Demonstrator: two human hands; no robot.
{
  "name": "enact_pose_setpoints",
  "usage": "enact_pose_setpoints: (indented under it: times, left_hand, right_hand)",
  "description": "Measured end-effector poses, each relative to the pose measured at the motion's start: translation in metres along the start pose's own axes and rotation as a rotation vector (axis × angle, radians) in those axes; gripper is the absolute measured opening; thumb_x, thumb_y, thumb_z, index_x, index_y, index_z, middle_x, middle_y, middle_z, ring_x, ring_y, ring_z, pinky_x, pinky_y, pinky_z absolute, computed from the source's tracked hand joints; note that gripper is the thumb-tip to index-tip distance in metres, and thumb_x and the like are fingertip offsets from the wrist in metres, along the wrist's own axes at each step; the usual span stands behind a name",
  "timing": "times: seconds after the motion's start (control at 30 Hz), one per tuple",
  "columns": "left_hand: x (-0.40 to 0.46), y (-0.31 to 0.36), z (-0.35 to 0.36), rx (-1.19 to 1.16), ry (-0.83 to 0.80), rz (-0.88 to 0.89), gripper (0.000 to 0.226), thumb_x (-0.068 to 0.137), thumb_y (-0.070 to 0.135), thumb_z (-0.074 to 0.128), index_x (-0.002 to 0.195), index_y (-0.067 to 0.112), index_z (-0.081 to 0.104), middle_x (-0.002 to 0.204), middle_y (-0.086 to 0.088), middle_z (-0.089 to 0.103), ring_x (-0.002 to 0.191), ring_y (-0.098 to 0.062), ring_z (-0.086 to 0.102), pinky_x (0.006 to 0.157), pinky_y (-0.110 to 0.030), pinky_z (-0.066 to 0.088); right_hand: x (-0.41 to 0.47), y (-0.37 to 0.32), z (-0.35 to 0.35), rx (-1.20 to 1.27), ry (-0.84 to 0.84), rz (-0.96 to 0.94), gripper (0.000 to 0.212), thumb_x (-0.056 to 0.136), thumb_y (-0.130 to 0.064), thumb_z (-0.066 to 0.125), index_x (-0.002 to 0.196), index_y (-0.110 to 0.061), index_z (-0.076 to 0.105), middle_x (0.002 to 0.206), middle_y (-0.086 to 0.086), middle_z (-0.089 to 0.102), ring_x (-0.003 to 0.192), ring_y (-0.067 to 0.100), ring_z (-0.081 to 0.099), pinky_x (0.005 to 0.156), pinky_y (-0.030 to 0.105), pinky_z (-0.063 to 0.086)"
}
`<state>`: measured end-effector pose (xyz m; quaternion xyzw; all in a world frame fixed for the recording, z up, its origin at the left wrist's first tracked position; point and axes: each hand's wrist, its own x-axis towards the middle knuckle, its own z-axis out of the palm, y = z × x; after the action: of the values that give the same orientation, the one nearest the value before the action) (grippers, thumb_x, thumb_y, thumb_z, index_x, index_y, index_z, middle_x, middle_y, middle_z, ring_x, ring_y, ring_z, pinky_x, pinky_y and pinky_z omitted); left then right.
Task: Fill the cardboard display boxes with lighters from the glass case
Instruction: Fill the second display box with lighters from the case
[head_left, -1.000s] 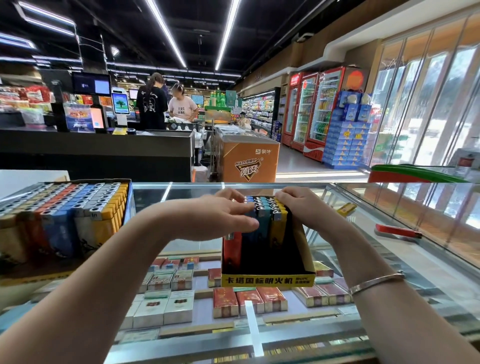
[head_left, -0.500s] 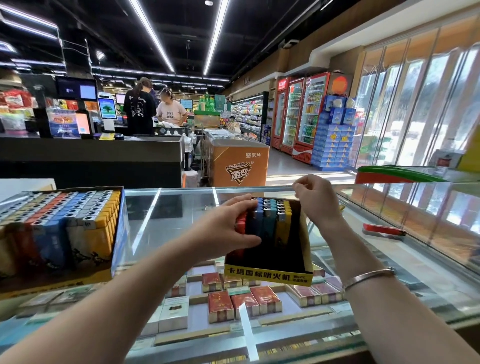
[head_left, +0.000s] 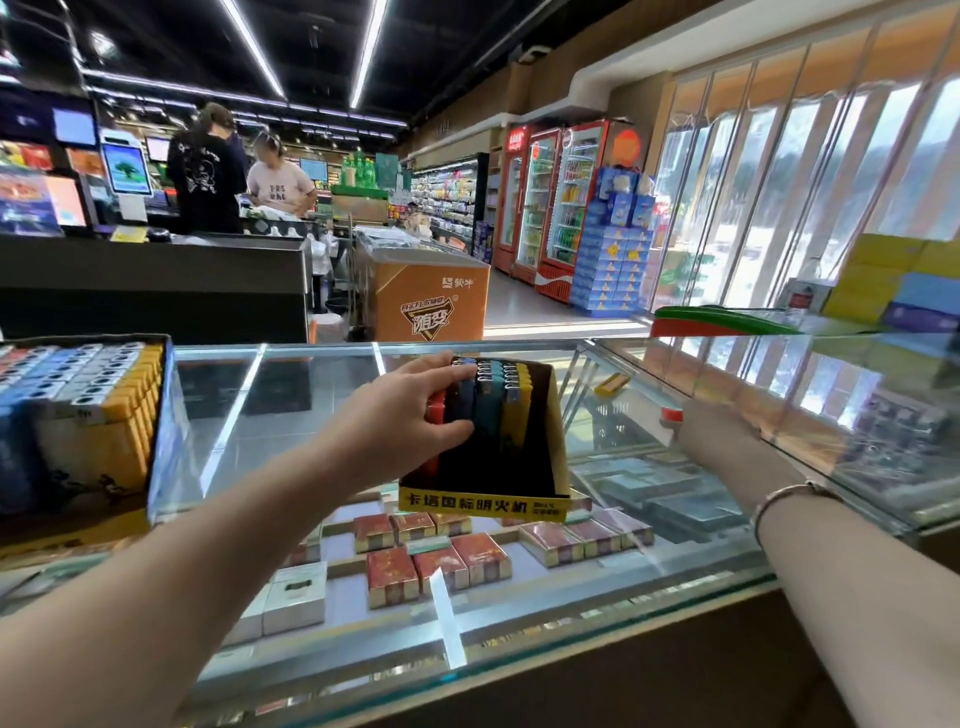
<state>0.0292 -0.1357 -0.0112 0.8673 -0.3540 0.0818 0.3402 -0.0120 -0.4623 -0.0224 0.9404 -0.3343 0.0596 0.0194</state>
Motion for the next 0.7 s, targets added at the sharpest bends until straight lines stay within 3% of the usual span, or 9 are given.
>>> enact_pose_setpoints:
  times: [0.13,0.23,0.47,0.6,0.7]
  left_hand:
    - [0.000,0.000,0.000,0.010,0.003,0.000,0.058,0.084,0.037,0.063,0.136,0.044,0.037,0.150,0.014,0.026,0.120,-0.018,0.044,0.074,-0.022,0.055]
    - [0.000,0.001,0.000,-0.005,-0.004,-0.010,0.058,0.084,0.036,0.063,0.136,0.043,0.037,0.150,0.013,0.027,0.119,-0.019,0.046,0.076,-0.028,0.057]
    - [0.000,-0.003,0.001,0.019,-0.003,0.010,0.060,0.083,0.039,0.063,0.136,0.045,0.035,0.149,0.019,0.026,0.115,-0.014,0.049,0.073,-0.025,0.057]
    - [0.000,-0.004,0.001,-0.015,-0.012,0.011,0.061,0.083,0.038,0.064,0.136,0.045,0.035,0.147,0.022,0.027,0.106,-0.013,0.053,0.069,-0.022,0.058]
    - [0.000,-0.002,0.000,0.019,-0.009,0.026,0.062,0.083,0.039,0.063,0.136,0.046,0.034,0.147,0.023,0.027,0.105,-0.008,0.050,0.068,-0.018,0.057]
  right_hand:
    - [0.000,-0.004,-0.002,-0.121,0.055,-0.162,0.017,0.095,-0.016,0.047,0.106,-0.010,0.059,0.107,0.009,0.059,0.099,0.028,0.058,0.084,0.035,0.049]
    - [0.000,-0.015,-0.003,-0.114,0.069,-0.291,0.015,0.094,-0.010,0.043,0.089,-0.020,0.053,0.097,0.006,0.057,0.090,0.025,0.057,0.074,0.033,0.047]
    - [0.018,-0.037,-0.003,0.049,0.207,-0.251,0.014,0.092,-0.012,0.045,0.100,-0.015,0.057,0.087,0.006,0.057,0.083,0.027,0.057,0.071,0.035,0.048]
    - [0.030,-0.046,0.006,0.023,0.186,-0.265,0.029,0.092,-0.005,0.044,0.118,-0.017,0.052,0.111,0.010,0.054,0.102,0.030,0.055,0.082,0.040,0.049]
    - [0.041,-0.051,0.008,-0.049,0.124,-0.320,0.049,0.091,0.000,0.040,0.131,-0.028,0.046,0.130,0.005,0.046,0.119,0.028,0.046,0.085,0.042,0.046]
